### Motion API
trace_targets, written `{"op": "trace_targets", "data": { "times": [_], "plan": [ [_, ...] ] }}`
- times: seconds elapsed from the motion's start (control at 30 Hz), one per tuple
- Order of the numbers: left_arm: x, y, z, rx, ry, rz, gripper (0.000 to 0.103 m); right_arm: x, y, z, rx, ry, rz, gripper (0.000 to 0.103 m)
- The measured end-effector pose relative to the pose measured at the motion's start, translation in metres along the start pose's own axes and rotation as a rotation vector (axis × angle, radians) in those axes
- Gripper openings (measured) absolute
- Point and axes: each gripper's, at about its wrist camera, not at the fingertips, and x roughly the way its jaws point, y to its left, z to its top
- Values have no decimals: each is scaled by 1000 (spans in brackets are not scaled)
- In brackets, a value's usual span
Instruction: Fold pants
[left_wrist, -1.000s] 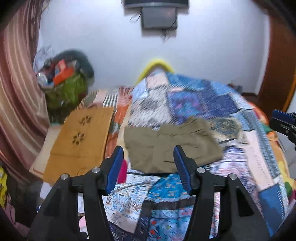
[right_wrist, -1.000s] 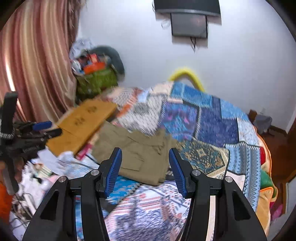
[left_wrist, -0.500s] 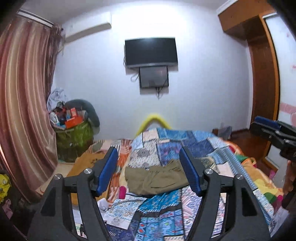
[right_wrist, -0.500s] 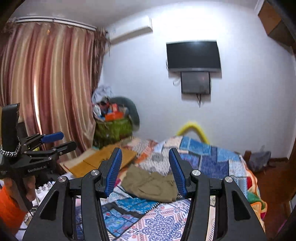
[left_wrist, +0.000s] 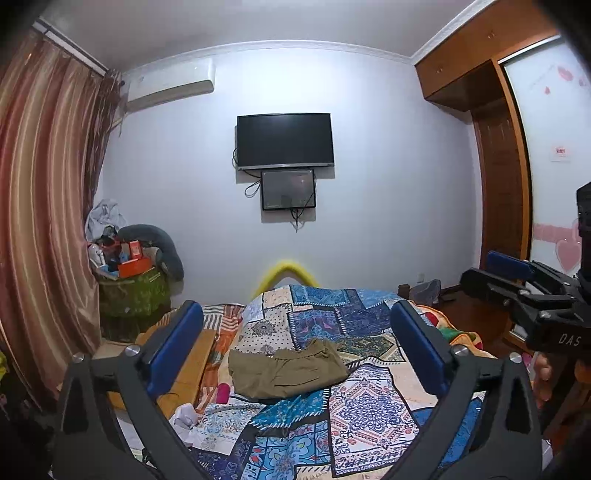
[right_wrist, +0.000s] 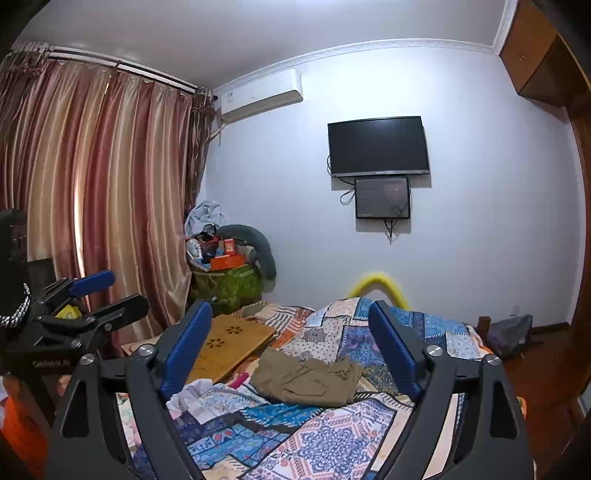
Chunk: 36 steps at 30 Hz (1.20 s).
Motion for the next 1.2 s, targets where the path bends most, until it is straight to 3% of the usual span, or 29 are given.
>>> {"op": "trace_targets", "data": {
  "times": [0.2,1.2],
  "plan": [
    [-5,-3,-3,-16,2,-4,103,-1,4,-4,15,-4,-19,103],
    [3,3,-12,-59,44,-3,103,-19,2,-18,37,37,-22,102]
  ]
}}
